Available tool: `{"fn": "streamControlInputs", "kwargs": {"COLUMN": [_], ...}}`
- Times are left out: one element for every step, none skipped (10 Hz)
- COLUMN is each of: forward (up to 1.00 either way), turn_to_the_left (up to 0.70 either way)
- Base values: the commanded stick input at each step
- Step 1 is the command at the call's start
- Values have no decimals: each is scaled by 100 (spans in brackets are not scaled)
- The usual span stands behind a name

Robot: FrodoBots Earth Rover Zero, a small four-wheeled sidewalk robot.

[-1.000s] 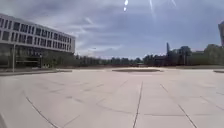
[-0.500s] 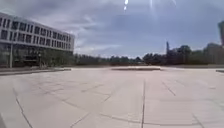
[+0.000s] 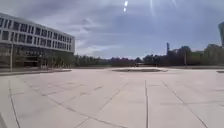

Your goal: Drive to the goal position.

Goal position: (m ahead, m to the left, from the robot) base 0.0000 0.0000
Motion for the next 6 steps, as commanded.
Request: {"fn": "streamControlInputs", "kwargs": {"forward": [50,50,50,50,50,50], "turn_to_the_left": [0,0,0,0,0,0]}}
